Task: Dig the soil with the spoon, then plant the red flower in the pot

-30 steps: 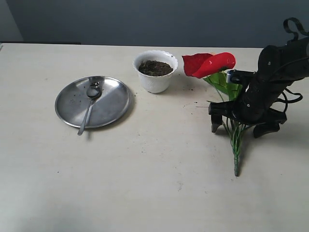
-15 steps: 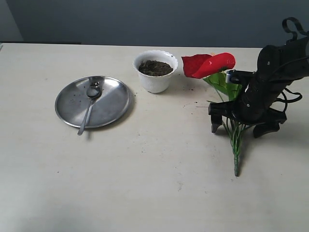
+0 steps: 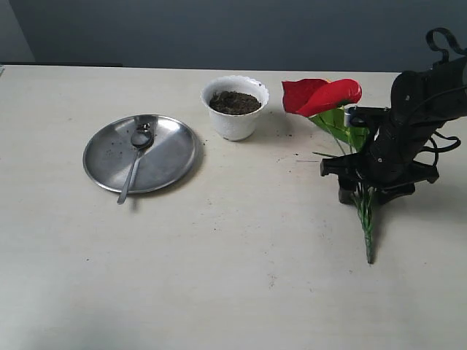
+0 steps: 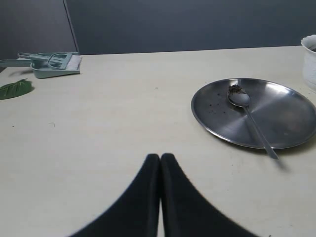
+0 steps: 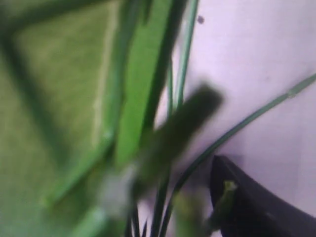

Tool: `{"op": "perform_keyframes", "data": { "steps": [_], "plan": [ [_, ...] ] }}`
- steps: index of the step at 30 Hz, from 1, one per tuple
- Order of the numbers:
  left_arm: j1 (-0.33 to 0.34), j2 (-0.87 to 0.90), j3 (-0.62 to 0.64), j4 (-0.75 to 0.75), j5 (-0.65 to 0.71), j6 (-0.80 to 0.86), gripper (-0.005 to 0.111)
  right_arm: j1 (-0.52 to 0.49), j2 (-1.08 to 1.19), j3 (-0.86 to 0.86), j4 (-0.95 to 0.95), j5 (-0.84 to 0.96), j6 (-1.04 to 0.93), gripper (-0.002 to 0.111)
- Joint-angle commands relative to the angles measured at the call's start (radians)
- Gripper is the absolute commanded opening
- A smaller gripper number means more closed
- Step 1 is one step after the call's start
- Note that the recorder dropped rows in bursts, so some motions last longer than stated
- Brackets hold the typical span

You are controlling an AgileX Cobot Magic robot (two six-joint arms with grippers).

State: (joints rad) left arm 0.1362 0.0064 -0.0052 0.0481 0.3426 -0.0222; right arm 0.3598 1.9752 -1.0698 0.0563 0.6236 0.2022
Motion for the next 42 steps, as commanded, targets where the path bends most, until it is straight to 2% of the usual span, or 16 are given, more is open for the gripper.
{"op": "perform_keyframes", "data": {
  "steps": [1, 5, 15, 18, 39, 42],
  "plan": [
    [0.002, -0.006, 0.005, 0.001, -0.008, 0.0, 0.0, 0.0, 0.019, 0.005, 0.019, -0.031, -0.008, 0.059],
    [0.002, -0.006, 0.005, 0.001, -0.008, 0.0, 0.0, 0.0, 0.019, 0.005, 0.016, -0.027, -0.008, 0.055],
    [0.002, -0.006, 0.005, 0.001, -0.008, 0.0, 0.0, 0.0, -0.012, -0.007, -0.048, 0.0, -0.01, 0.015],
    [0.002, -0.006, 0.005, 0.001, -0.008, 0.0, 0.0, 0.0, -0.012, -0.023, -0.072, 0.023, -0.01, 0.007],
    [0.002, -0.006, 0.005, 0.001, -0.008, 0.0, 0.0, 0.0, -0.012, -0.032, -0.075, 0.1, -0.01, 0.007],
    [0.002, -0.006, 0.005, 0.001, -0.008, 0.0, 0.0, 0.0, -0.012, -0.032, -0.075, 0.104, -0.01, 0.014]
  ]
}}
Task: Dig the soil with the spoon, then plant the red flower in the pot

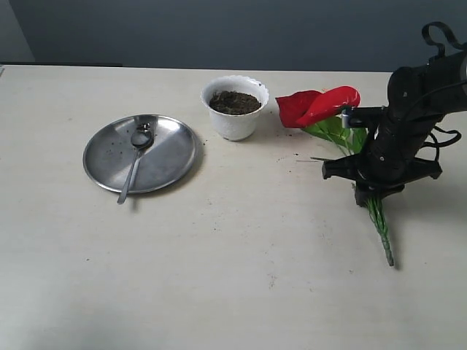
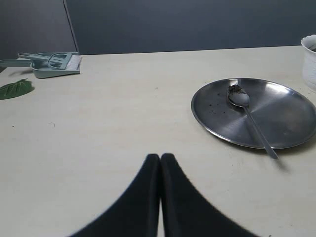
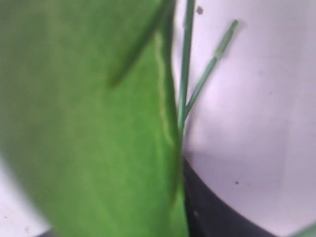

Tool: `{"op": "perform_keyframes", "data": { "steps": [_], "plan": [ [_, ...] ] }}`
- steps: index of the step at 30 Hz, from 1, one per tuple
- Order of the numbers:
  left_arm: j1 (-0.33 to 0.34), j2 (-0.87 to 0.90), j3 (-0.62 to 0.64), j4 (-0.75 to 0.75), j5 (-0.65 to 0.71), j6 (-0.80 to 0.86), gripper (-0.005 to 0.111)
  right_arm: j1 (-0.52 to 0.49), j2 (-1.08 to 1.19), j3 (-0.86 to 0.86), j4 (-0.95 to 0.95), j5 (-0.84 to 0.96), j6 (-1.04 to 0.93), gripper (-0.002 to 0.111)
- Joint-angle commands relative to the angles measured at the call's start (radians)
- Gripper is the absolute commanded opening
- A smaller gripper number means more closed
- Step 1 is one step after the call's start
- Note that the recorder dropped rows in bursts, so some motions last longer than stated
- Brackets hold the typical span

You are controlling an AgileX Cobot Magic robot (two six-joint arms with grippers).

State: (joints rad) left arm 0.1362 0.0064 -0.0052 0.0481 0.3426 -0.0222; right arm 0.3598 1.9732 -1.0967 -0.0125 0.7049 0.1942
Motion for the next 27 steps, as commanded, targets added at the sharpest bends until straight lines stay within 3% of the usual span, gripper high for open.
{"op": "perform_keyframes", "data": {
  "steps": [1, 7, 17, 23, 27],
  "plan": [
    [0.002, -0.006, 0.005, 0.001, -0.008, 0.0, 0.0, 0.0, -0.01, -0.005, -0.006, 0.023, -0.002, 0.019],
    [0.002, -0.006, 0.005, 0.001, -0.008, 0.0, 0.0, 0.0, -0.01, -0.005, 0.003, 0.035, -0.002, 0.049],
    [0.002, -0.006, 0.005, 0.001, -0.008, 0.0, 0.0, 0.0, -0.01, -0.007, -0.004, 0.04, -0.021, 0.05],
    [0.002, -0.006, 0.005, 0.001, -0.008, 0.0, 0.0, 0.0, -0.015, -0.007, -0.013, 0.033, -0.044, 0.062],
    [0.002, -0.006, 0.005, 0.001, -0.008, 0.0, 0.0, 0.0, -0.018, -0.009, -0.013, 0.025, -0.044, 0.064]
  ]
}}
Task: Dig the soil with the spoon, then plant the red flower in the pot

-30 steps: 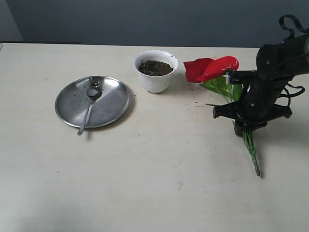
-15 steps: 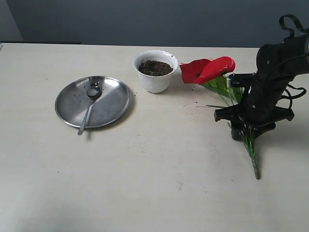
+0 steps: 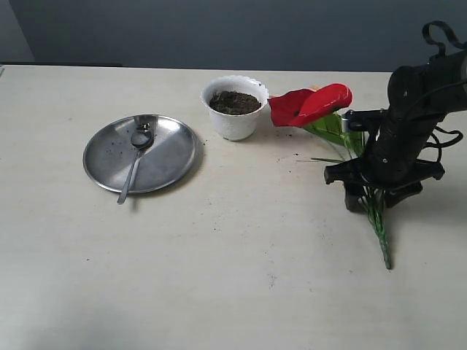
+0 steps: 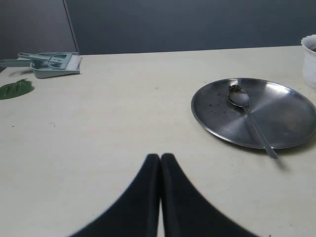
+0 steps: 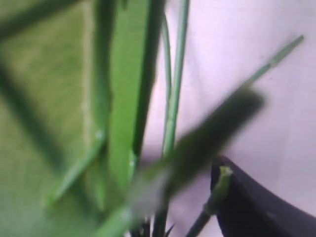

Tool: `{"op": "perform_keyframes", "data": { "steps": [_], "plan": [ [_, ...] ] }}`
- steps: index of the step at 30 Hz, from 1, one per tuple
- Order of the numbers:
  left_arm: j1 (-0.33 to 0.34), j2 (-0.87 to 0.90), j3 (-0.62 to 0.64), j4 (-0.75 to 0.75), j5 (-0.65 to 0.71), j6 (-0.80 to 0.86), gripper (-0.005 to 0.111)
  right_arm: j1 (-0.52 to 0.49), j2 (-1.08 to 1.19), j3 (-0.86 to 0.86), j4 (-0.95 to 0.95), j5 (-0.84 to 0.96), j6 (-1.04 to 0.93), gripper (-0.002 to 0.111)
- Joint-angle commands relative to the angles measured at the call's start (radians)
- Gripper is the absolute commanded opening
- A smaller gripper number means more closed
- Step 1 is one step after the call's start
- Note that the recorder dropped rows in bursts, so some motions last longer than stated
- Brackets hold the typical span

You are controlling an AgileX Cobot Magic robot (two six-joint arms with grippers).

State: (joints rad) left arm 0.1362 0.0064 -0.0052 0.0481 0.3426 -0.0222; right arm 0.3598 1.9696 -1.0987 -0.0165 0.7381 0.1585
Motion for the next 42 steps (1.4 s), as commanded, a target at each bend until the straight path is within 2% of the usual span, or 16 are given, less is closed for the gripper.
{"op": "perform_keyframes", "data": {
  "steps": [1, 9, 15, 33, 38, 42],
  "plan": [
    [0.002, -0.006, 0.005, 0.001, -0.008, 0.0, 0.0, 0.0, -0.016, -0.016, -0.009, -0.004, -0.011, 0.064],
    [0.002, -0.006, 0.005, 0.001, -0.008, 0.0, 0.0, 0.0, -0.03, -0.104, -0.009, 0.015, -0.081, 0.064],
    [0.002, -0.006, 0.005, 0.001, -0.008, 0.0, 0.0, 0.0, -0.027, -0.123, -0.039, 0.004, -0.096, 0.075],
    [0.002, -0.006, 0.005, 0.001, -0.008, 0.0, 0.0, 0.0, 0.059, -0.123, -0.036, -0.044, -0.096, 0.075],
    [0.002, -0.006, 0.005, 0.001, -0.008, 0.0, 0.0, 0.0, 0.07, -0.123, -0.036, -0.046, -0.096, 0.068],
    [0.002, -0.006, 0.005, 0.001, -0.008, 0.0, 0.0, 0.0, 0.081, -0.123, -0.033, -0.035, -0.096, 0.067]
  ]
}}
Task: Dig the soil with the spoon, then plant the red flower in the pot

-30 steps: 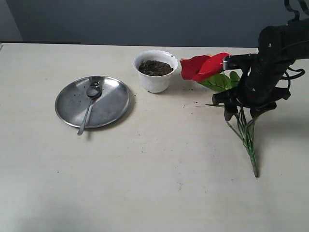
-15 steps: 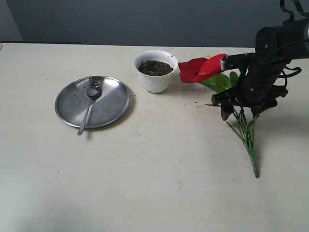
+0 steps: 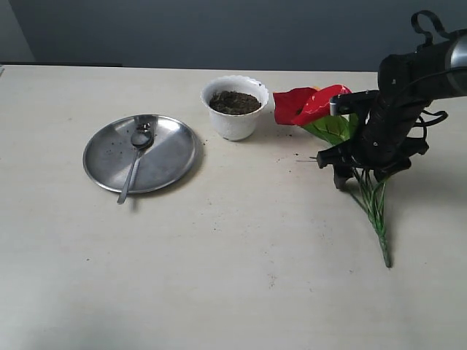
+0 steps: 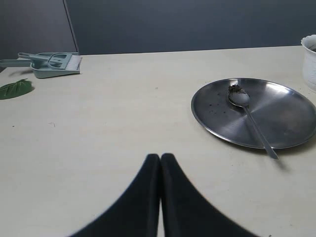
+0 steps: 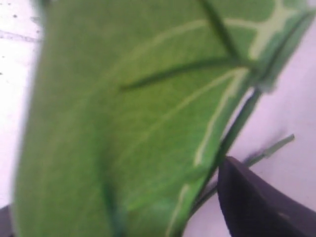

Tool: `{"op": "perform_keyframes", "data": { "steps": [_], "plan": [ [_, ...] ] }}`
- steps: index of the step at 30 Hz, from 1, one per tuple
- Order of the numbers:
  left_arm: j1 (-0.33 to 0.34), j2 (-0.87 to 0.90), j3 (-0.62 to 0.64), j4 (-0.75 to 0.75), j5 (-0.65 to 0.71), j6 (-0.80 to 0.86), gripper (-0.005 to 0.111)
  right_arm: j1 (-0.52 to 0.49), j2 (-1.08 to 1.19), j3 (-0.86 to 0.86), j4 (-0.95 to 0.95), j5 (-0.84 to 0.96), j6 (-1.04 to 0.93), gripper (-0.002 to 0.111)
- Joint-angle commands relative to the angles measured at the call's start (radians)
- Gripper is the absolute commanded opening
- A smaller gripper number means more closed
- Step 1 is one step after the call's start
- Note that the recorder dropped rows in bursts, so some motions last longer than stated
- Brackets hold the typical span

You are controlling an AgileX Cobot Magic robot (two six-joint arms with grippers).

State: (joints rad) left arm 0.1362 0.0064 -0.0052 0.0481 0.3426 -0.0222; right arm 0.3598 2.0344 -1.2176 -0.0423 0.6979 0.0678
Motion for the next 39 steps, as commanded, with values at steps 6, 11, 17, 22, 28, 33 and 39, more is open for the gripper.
{"op": "perform_keyframes", "data": {
  "steps": [6, 11, 17, 22, 28, 33, 39],
  "plan": [
    [0.002, -0.006, 0.005, 0.001, -0.008, 0.0, 0.0, 0.0, 0.049, -0.004, 0.025, 0.025, -0.005, 0.067],
    [0.002, -0.006, 0.005, 0.001, -0.008, 0.0, 0.0, 0.0, 0.049, -0.004, 0.03, 0.025, -0.005, 0.062],
    [0.002, -0.006, 0.005, 0.001, -0.008, 0.0, 0.0, 0.0, 0.049, -0.004, 0.113, 0.025, -0.005, 0.025],
    [0.002, -0.006, 0.005, 0.001, -0.008, 0.0, 0.0, 0.0, 0.047, -0.004, 0.131, 0.035, -0.007, 0.004],
    [0.002, -0.006, 0.005, 0.001, -0.008, 0.0, 0.0, 0.0, 0.003, -0.004, 0.115, 0.036, -0.011, -0.001],
    [0.002, -0.006, 0.005, 0.001, -0.008, 0.0, 0.0, 0.0, -0.047, -0.004, 0.102, 0.033, -0.011, -0.001],
    [0.002, -0.006, 0.005, 0.001, -0.008, 0.0, 0.0, 0.0, -0.15, -0.004, 0.091, 0.026, -0.011, -0.001]
  ]
}}
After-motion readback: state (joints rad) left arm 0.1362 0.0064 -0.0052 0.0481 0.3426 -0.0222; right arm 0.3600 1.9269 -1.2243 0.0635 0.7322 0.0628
